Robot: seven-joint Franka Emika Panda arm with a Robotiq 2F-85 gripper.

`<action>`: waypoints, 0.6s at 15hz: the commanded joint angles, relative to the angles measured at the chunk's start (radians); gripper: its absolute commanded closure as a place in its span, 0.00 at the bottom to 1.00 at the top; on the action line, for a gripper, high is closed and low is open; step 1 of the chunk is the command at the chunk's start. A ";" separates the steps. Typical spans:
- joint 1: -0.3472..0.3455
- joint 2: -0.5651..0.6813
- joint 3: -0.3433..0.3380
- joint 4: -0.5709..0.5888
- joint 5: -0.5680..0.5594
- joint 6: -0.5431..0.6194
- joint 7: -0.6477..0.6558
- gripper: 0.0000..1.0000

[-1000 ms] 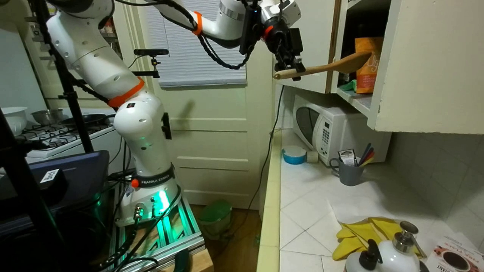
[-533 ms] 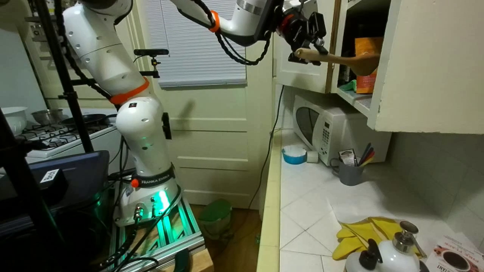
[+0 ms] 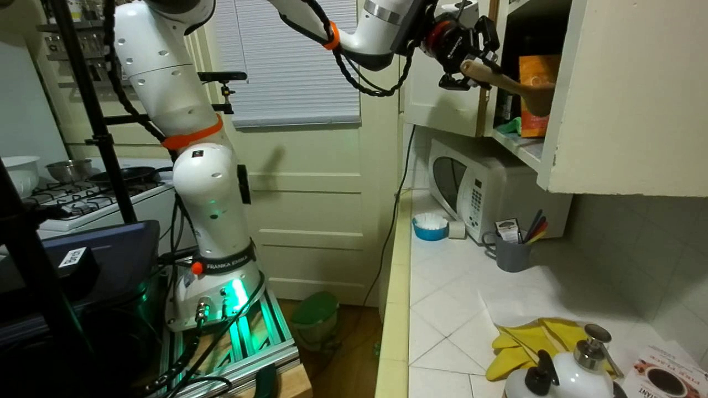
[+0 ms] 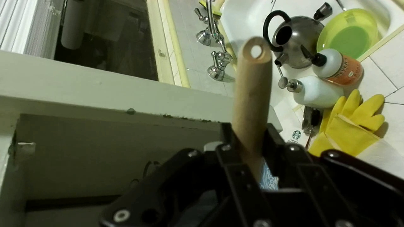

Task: Pick up the cooking stick and put it on the shelf

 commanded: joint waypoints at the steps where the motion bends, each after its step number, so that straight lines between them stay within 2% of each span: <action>1: 0.026 0.006 -0.023 -0.002 -0.011 0.017 0.007 0.93; 9: 0.022 0.097 -0.031 0.012 -0.105 0.026 0.033 0.93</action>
